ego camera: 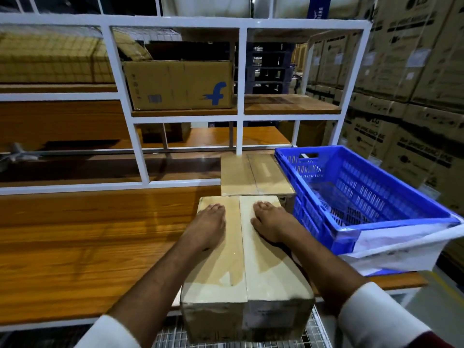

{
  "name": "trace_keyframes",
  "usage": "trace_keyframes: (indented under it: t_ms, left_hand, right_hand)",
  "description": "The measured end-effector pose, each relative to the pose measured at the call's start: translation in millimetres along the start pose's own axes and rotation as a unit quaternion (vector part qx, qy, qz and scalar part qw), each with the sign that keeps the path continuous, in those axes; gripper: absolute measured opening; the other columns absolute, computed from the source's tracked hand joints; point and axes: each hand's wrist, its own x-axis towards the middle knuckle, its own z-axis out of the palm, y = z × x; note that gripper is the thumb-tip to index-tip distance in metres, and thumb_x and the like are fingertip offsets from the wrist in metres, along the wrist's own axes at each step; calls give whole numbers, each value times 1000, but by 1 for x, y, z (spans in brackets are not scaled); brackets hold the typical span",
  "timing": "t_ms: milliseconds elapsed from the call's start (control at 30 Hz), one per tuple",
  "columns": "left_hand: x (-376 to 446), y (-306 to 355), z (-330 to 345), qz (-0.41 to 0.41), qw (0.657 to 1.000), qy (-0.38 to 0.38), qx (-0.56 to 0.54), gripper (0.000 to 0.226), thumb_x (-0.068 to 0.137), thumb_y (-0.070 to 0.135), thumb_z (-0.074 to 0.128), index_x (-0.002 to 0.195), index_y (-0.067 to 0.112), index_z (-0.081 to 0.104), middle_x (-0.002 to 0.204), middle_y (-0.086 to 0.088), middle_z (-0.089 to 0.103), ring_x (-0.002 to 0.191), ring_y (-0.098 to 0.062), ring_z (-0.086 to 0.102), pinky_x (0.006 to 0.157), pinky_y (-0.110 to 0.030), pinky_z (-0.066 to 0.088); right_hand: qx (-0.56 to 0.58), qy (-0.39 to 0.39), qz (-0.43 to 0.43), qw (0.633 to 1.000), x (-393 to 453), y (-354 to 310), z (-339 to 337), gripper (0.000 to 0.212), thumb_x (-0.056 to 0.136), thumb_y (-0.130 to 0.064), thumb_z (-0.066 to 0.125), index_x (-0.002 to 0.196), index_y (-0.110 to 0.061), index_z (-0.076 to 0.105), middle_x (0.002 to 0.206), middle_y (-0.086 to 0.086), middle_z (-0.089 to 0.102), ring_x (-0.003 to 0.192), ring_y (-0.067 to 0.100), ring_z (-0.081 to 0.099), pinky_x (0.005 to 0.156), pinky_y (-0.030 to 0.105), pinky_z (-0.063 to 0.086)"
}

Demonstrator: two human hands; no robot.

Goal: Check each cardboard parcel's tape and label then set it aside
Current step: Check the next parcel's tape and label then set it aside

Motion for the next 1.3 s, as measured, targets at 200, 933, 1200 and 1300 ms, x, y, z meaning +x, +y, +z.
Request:
trace_keyframes:
  t_ms: [200,933,1200,1300]
  left_hand:
    - [-6,5,5,-12,999,48,9,49,106,32,30,153,20,30,159,1,30,147,-16,25,119,-35,18]
    - [-74,12,-11,31,998,-18,45,55,105,40,30,155,19,20,163,-1,19,150,-18,16,119,-37,17]
    - [-82,15,-8,40,997,12,60,52,106,36,27,154,15,25,160,-5,26,148,-20,21,120,-38,18]
    - [-91,24,-7,78,996,2,31,49,106,33,30,153,20,27,161,-2,26,149,-16,20,121,-36,16]
  right_hand:
    - [8,36,-13,999,-15,8,11,61,104,-45,19,158,-18,12,165,3,11,152,17,7,123,43,6]
    - [-15,-27,-14,999,-64,-18,3,60,106,-39,23,158,-13,11,165,7,8,152,23,11,121,43,18]
    - [-5,22,-30,999,-77,-14,11,59,106,-40,21,158,-13,13,165,8,12,152,23,11,122,44,14]
    - [4,-3,-50,999,-85,-25,2,57,106,-37,24,157,-13,16,165,7,13,151,22,12,122,44,16]
